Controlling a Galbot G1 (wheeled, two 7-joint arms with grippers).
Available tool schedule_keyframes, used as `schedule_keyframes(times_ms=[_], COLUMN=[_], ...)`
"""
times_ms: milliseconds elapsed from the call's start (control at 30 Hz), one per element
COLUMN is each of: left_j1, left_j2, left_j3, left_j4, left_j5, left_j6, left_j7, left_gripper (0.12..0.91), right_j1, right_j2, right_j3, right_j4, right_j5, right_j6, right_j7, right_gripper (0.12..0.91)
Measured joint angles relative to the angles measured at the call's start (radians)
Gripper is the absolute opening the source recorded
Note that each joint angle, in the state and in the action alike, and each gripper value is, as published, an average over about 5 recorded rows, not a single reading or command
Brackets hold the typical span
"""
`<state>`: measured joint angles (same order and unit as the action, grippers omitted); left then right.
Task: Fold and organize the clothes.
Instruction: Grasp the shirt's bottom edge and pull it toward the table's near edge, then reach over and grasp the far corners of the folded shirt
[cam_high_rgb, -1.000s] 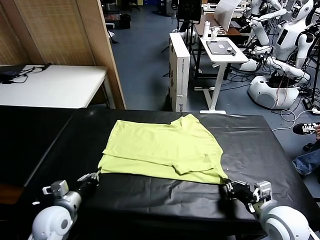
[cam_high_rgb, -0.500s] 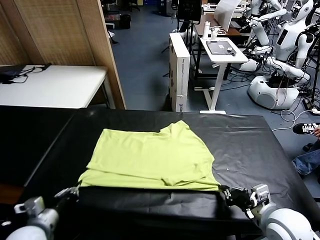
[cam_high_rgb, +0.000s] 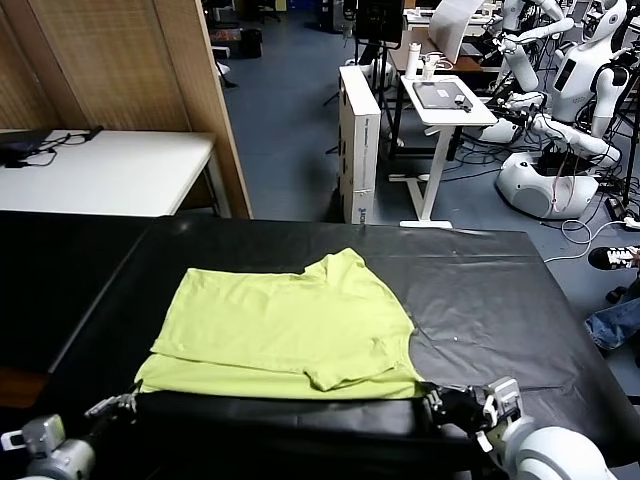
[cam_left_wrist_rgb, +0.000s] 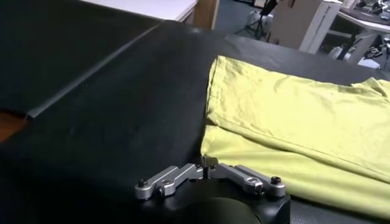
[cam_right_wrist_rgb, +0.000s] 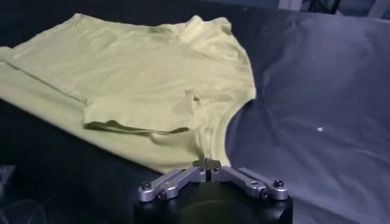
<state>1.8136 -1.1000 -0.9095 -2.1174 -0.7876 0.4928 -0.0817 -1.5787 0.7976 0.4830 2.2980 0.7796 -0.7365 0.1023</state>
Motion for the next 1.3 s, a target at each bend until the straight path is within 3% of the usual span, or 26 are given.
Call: schedule_keyframes(times_ms=[67, 267, 333, 433, 633, 833, 1067, 1300], left_j1=[0.009, 0.036, 0.043, 0.043, -0.001, -0.151, -0.382, -0.629], left_j2=[0.000, -0.002, -0.003, -0.005, 0.017, 0.069, 0.156, 0.210], left_j3=[-0.006, -0.027, -0.035, -0.048, -0.070, -0.015, 0.127, 0.292], left_j4=[-0.009, -0.041, -0.052, -0.061, -0.056, -0.004, 0.113, 0.294], left_j5=[0.000, -0.003, -0.003, -0.005, -0.049, -0.058, -0.107, -0.132], left_j6=[0.003, 0.017, 0.020, 0.022, 0.031, 0.044, 0.064, 0.067], left_j7=[-0.004, -0.017, -0.022, -0.026, -0.030, -0.045, -0.067, -0.039], left_gripper=[0.242, 0.606, 0.738, 0.868, 0.906, 0.907, 0.907, 0.907], right_j1=[-0.004, -0.012, -0.007, 0.015, 0.155, 0.409, 0.706, 0.903], right_j2=[-0.006, -0.022, -0.027, -0.036, -0.067, -0.064, -0.009, 0.074], right_j3=[0.005, 0.030, 0.042, 0.062, 0.042, -0.090, -0.290, -0.449], right_j4=[0.010, 0.043, 0.057, 0.070, 0.009, -0.149, -0.354, -0.554], right_j5=[0.010, 0.039, 0.060, 0.098, 0.142, 0.155, 0.149, 0.125], right_j6=[0.000, 0.000, 0.000, 0.000, 0.000, 0.000, 0.000, 0.000], right_j7=[0.004, 0.010, 0.013, 0.015, 0.021, 0.036, 0.048, 0.028], right_gripper=[0.500, 0.840, 0.884, 0.904, 0.907, 0.907, 0.907, 0.907])
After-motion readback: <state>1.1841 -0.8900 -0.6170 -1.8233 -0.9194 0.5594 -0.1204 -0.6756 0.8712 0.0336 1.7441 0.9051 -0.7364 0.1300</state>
